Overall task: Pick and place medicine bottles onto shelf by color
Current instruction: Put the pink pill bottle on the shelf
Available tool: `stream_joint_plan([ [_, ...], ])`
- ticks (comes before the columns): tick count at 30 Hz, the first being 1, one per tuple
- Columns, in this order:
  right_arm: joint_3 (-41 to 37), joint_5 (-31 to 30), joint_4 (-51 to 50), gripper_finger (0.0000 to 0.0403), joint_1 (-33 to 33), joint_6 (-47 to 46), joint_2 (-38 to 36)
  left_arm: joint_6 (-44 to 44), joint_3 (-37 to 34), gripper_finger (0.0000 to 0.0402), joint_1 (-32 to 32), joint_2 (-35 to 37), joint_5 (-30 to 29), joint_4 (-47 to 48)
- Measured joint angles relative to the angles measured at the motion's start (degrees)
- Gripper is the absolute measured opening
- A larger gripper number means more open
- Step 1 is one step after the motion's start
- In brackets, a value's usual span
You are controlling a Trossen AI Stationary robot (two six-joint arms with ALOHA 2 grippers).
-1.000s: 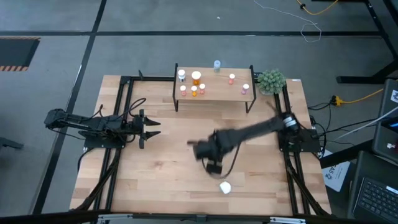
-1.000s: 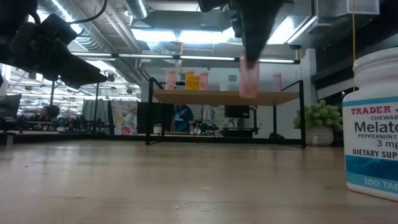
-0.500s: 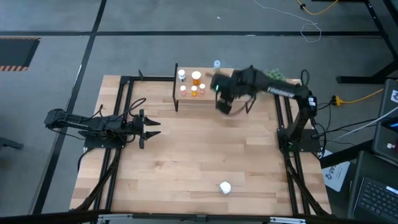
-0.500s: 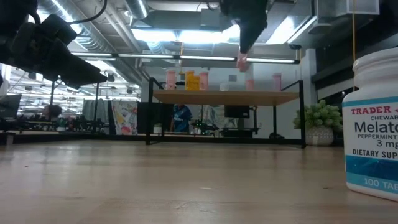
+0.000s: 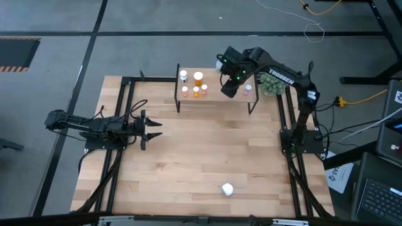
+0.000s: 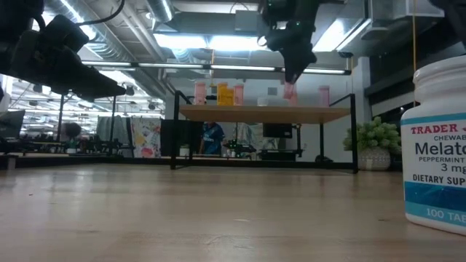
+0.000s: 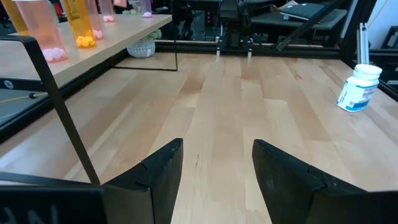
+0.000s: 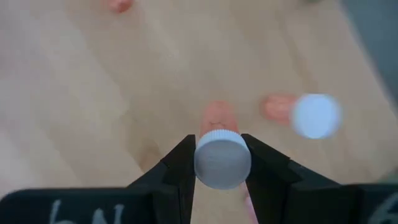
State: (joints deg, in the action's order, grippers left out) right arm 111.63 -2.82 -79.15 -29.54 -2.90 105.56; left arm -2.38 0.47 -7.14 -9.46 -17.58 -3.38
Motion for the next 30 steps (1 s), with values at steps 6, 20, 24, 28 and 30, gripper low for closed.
stream_joint_plan([
  [6, 0.0, 4.0, -0.4, 0.0117, 1.1, 0.5, 1.8, 0.0, 0.0, 0.0189, 0.0, 0.0, 0.0, 0.0],
  [20, 0.0, 5.5, -0.3, 0.0117, 1.7, 1.9, 4.0, 0.0, 0.0, 0.0189, 0.0, 0.0, 0.0, -0.1],
  [24, 0.0, 5.5, -0.3, 0.0117, 1.6, 1.8, 4.0, 0.0, 0.0, 0.0189, 0.0, 0.0, 0.0, 0.0],
  [28, 0.0, 5.5, 0.0, 0.0124, 1.6, 3.0, 4.0, 0.1, 0.0, 0.0189, 0.0, 0.0, 0.0, -0.1],
  [30, 0.0, 5.5, 0.3, 0.013, 1.7, 3.5, 4.0, 0.1, 0.0, 0.0189, 0.0, 0.0, 0.0, 0.0],
])
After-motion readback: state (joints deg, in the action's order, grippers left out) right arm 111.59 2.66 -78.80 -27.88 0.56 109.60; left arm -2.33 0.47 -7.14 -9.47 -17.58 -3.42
